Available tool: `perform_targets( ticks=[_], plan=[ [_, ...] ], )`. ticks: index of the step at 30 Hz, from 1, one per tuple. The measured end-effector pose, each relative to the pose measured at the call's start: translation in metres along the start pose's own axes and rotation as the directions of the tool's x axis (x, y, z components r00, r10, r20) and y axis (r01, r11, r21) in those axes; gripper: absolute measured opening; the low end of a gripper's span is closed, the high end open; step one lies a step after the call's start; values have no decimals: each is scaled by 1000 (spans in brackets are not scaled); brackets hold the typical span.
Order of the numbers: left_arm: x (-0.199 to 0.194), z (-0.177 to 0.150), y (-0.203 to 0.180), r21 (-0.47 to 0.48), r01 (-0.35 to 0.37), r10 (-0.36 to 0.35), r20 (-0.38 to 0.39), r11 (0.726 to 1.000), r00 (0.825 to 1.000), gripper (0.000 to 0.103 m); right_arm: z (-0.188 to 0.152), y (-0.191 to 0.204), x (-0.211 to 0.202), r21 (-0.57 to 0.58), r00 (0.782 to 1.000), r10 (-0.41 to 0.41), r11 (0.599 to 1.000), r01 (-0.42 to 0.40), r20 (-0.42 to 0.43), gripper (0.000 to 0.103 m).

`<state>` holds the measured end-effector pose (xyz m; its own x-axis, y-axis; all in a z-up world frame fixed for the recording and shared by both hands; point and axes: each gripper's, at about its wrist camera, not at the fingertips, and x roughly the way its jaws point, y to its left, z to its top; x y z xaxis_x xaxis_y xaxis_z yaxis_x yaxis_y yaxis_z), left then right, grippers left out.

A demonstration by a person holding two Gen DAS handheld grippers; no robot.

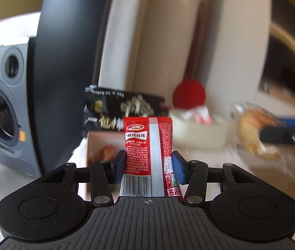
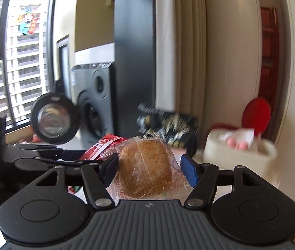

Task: Organize snacks
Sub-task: 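Lower the sausage pack into the pink box with left while right drops bread bag in, then grasp the small red snack packet with the right gripper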

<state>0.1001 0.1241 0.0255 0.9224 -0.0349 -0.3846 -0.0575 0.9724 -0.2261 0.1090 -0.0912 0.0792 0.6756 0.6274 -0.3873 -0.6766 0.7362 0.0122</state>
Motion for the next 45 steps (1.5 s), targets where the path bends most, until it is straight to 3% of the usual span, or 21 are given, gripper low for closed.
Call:
perform_targets(
  ticks=[2,3,5,7,10,13,17,18,20,24,27,29,33,37,41,43,45],
  plan=[
    [41,9,22,-81,84,-86,-20,993,996,58,12,-5,17,4,1000,-24,1000,24,4,65],
    [65,9,32,-112,101,-110,-73,989,991,58,16,-9,26,10,999,-39,999,39,0,65],
    [108,3,45,-116,36,-58,-193,993,980,57,17,-17,44,34,998,-65,997,66,-24,65],
    [125,-5,50,-74,-47,30,-216,996,976,57,15,-25,61,69,994,-87,993,92,-63,65],
    [115,-7,55,-99,-1,-15,-159,995,987,57,9,-37,84,112,990,-91,988,104,-112,65],
    [99,-5,54,-65,-4,-4,-121,998,993,57,8,-41,109,148,990,-78,984,95,-122,65],
    [81,0,49,-53,-23,16,-126,998,992,57,19,-40,151,200,997,-34,979,46,-63,69],
    [74,-1,46,-52,-19,12,-127,998,992,57,22,-38,162,187,997,-32,981,45,-68,74],
    [58,-8,40,-52,-8,1,-130,999,992,57,24,-37,175,164,994,-44,985,60,-101,74],
    [38,-30,22,-62,36,-45,-154,997,987,57,7,-56,155,179,992,-51,981,71,-112,74],
    [38,-52,11,-89,67,-84,-205,994,975,57,-15,-80,129,182,984,-117,973,140,-132,75],
    [42,-66,1,-105,69,-94,-254,992,963,56,-36,-99,109,171,971,-177,964,204,-163,75],
    [44,-87,-16,-121,56,-91,-306,991,948,56,-83,-134,74,168,923,-293,926,339,-249,75],
    [45,-95,-35,-72,64,-84,-332,995,940,56,-122,-159,54,209,891,-319,894,396,-324,75],
    [44,-101,-48,-31,75,-81,-356,997,931,56,-144,-167,59,264,897,-281,887,378,-341,75],
    [44,-102,-53,-22,74,-77,-365,997,928,56,-141,-166,73,286,910,-260,890,355,-323,76],
    [42,-104,-56,-17,76,-77,-370,997,926,56,-137,-166,91,327,909,-260,871,366,-325,76]
  ],
)
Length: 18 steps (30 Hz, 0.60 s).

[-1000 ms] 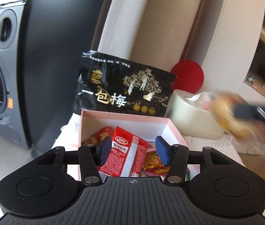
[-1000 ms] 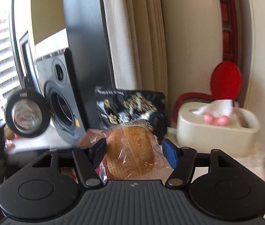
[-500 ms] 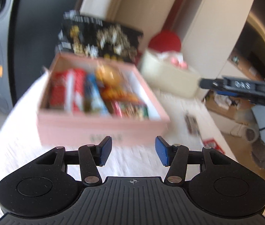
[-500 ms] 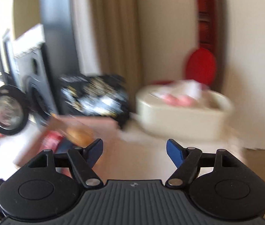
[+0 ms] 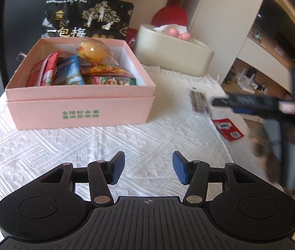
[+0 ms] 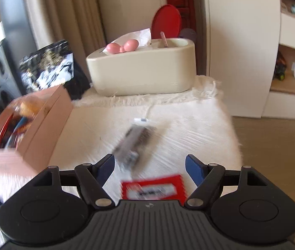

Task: Organize snacks
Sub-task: 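Grasp the small red snack packet with the right gripper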

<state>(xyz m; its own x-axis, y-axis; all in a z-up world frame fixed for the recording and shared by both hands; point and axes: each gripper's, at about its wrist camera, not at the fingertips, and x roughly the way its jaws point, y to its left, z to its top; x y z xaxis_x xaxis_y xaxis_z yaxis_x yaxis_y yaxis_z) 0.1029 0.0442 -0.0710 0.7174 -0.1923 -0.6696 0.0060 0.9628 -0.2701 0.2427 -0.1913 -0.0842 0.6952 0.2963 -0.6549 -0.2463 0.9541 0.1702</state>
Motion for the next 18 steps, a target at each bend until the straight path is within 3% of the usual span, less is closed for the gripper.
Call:
perform_targets(
  ticks=[3,5,9,11,18],
  plan=[
    [-1,-3,-2,10,-5,6,-13,1000,1000,56,8,14,25,30,1000,-1,1000,1,5,76],
    [-1,-5,0,13,-16,17,-23,1000,1000,56,10,28,41,-10,999,-48,999,48,-13,75],
    [-2,-7,11,-16,-47,46,-28,999,999,56,8,46,47,-100,995,-89,991,84,-38,44],
    [-1,-8,18,-40,-60,59,-28,997,998,56,7,47,37,-99,997,-60,994,54,-53,39],
    [-4,-10,26,-68,-55,53,-28,996,998,56,-18,75,-33,-123,987,144,981,-152,-69,38]
  ],
)
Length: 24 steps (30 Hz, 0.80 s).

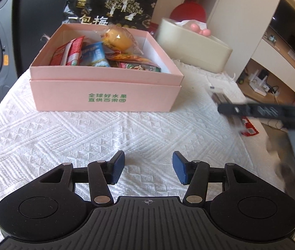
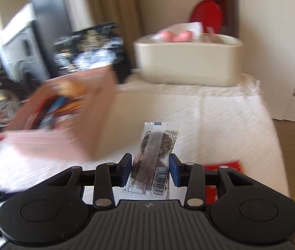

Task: Organize snacks
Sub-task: 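Grasp the small red snack packet with the right gripper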

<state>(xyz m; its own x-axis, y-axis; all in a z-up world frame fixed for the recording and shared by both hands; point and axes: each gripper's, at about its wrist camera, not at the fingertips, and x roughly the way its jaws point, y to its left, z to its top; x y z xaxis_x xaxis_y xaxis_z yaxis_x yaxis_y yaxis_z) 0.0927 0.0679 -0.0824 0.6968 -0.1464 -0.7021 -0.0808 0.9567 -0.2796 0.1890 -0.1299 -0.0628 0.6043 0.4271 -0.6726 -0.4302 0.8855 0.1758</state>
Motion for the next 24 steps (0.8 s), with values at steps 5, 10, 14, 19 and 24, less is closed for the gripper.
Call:
perform_targets(
  ticks=[5,10,14,19,24],
  plan=[
    [-8,-2,10,-39,7,-7,2,999,1000,56,-31,35,-24,-73,986,164,983,-167,-39,41],
    [-19,-1,23,-72,-19,20,17,997,1000,56,-49,47,-39,-165,975,217,961,-221,-39,72],
    [-20,-1,25,-87,-2,3,17,996,1000,56,-56,31,-39,-266,992,-37,962,68,118,77],
    [-14,-5,7,-38,61,-62,-12,997,998,56,-49,-22,-11,-173,973,-212,959,226,93,78],
    [-7,-9,-9,5,97,-97,-45,995,994,55,-36,-72,9,63,981,-193,980,191,25,81]
  ],
)
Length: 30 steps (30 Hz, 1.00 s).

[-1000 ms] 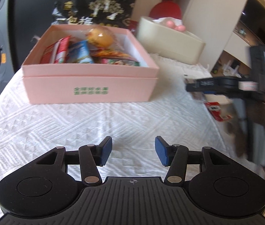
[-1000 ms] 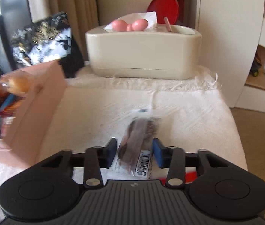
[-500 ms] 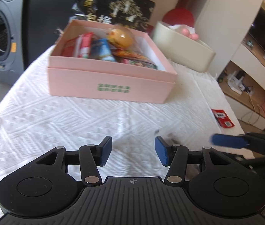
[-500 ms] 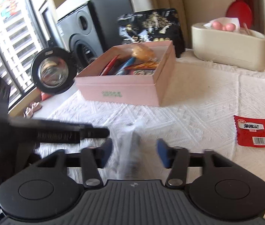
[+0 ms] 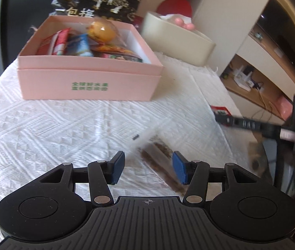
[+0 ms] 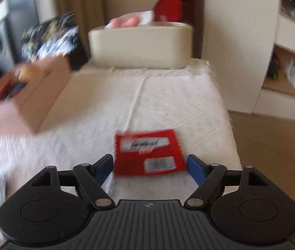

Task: Organize snacks
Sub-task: 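Grasp the small red snack packet with the right gripper, then set the red snack packet down before the left gripper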

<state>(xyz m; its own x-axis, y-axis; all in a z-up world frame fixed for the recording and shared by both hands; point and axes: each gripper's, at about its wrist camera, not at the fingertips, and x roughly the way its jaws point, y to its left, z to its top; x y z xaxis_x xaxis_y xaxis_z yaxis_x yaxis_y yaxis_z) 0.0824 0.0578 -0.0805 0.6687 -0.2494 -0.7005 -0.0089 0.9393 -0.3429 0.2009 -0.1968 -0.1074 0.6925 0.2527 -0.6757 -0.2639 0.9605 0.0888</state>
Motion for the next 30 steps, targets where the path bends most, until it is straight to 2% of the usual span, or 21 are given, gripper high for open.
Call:
perform_targets(
  ticks=[2,5,6,7,9,10,11,18,23,28,30],
  plan=[
    [3,1,-2,7,-5,5,-1,1000,1000,56,1,-3,3,-3,1000,10,1000,-10,-7,83],
    [9,3,-3,7,-10,10,-6,1000,1000,55,2,6,6,-77,1000,10,997,-11,-21,83],
    [12,4,-3,8,-10,10,-8,1000,1000,56,3,10,6,-95,1000,5,995,-7,-22,81],
    [14,5,-4,11,-9,9,-9,1000,1000,56,2,13,4,-100,1000,3,995,-4,-16,73],
    [18,7,-4,11,-4,4,-6,1000,1000,56,1,15,-1,-99,1000,19,995,-20,-5,68],
    [20,9,-4,5,1,-1,-3,1000,1000,55,1,17,-6,-103,1000,26,994,-25,9,59],
    [22,11,-4,-1,8,-8,0,1000,1000,55,2,20,-11,-114,999,34,993,-32,17,55],
    [35,26,-5,-17,79,-79,36,997,996,55,-10,50,-59,-213,989,138,969,-122,60,54],
    [19,32,3,-20,57,-55,80,998,995,55,-22,72,-77,-244,964,266,936,-254,21,54],
    [-12,31,34,-77,-42,52,132,996,990,55,-28,118,-78,-312,922,387,875,-370,-10,54],
    [-24,29,48,-114,-80,97,151,990,984,55,-28,141,-76,-347,899,438,841,-415,-14,56]
  ],
)
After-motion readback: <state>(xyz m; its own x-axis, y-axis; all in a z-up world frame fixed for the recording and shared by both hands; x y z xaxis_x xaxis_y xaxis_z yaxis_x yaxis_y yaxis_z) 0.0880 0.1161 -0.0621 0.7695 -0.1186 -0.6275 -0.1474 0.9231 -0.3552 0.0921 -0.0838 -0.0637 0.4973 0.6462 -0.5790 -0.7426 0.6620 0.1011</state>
